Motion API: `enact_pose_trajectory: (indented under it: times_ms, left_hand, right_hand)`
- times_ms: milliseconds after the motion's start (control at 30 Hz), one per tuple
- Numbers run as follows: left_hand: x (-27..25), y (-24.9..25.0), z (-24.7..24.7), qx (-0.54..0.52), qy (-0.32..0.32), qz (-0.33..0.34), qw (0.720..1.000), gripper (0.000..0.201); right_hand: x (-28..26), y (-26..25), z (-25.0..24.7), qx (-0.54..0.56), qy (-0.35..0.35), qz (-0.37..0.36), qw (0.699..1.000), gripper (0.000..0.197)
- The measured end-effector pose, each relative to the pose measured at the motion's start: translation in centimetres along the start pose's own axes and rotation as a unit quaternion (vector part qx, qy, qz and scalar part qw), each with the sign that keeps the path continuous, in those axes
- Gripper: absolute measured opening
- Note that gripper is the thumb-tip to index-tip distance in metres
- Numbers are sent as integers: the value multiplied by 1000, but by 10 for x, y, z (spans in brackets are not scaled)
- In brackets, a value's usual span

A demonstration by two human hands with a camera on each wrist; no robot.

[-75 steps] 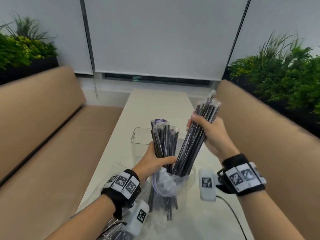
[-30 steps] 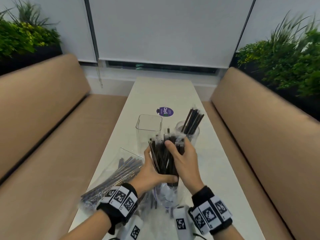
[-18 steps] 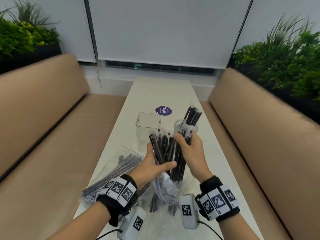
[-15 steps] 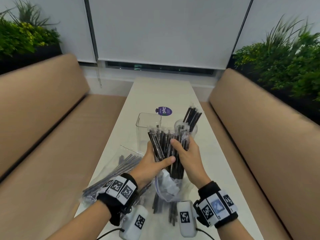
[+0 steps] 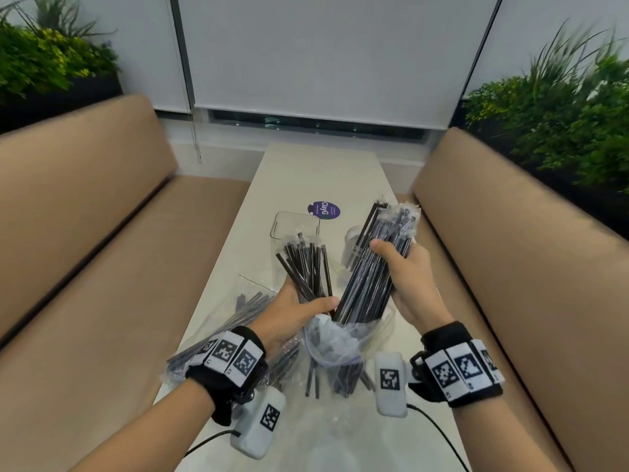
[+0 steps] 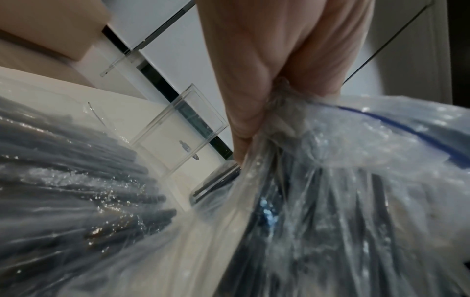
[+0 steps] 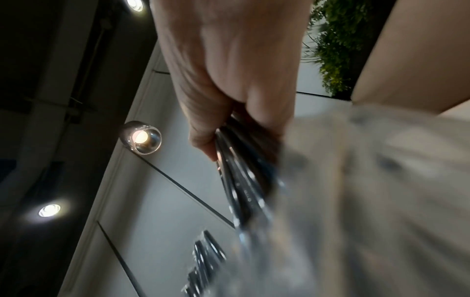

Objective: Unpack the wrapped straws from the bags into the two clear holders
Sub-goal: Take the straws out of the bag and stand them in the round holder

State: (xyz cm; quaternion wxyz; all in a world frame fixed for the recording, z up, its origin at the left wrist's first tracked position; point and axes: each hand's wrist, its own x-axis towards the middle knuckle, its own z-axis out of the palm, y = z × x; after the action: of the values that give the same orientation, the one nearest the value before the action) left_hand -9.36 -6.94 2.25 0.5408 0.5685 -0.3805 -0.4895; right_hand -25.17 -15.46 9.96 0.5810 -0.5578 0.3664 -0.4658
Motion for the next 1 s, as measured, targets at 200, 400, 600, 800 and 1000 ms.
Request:
enact_pose_trajectory:
  times_ms: [200, 400, 600, 800, 1000]
  left_hand:
    - [0, 4, 1, 40, -18, 17, 999, 76]
    - [-4, 3, -3, 107, -47, 29, 993, 92]
    - [-8, 0, -11, 86, -32, 23, 995, 87]
    - [-10, -5, -19, 73, -17, 14, 997, 94]
    - [-13, -10, -23, 67, -9, 20, 997, 105]
  right_hand:
    - [11, -31, -4, 34, -25, -16, 999, 21]
    - [24, -53, -6, 41, -11, -43, 998, 18]
    - [67, -113, -19, 20, 20, -106, 994, 21]
    - [111, -127, 5, -100, 59, -241, 964, 28]
    - [124, -30, 35, -278, 9, -239, 930, 45]
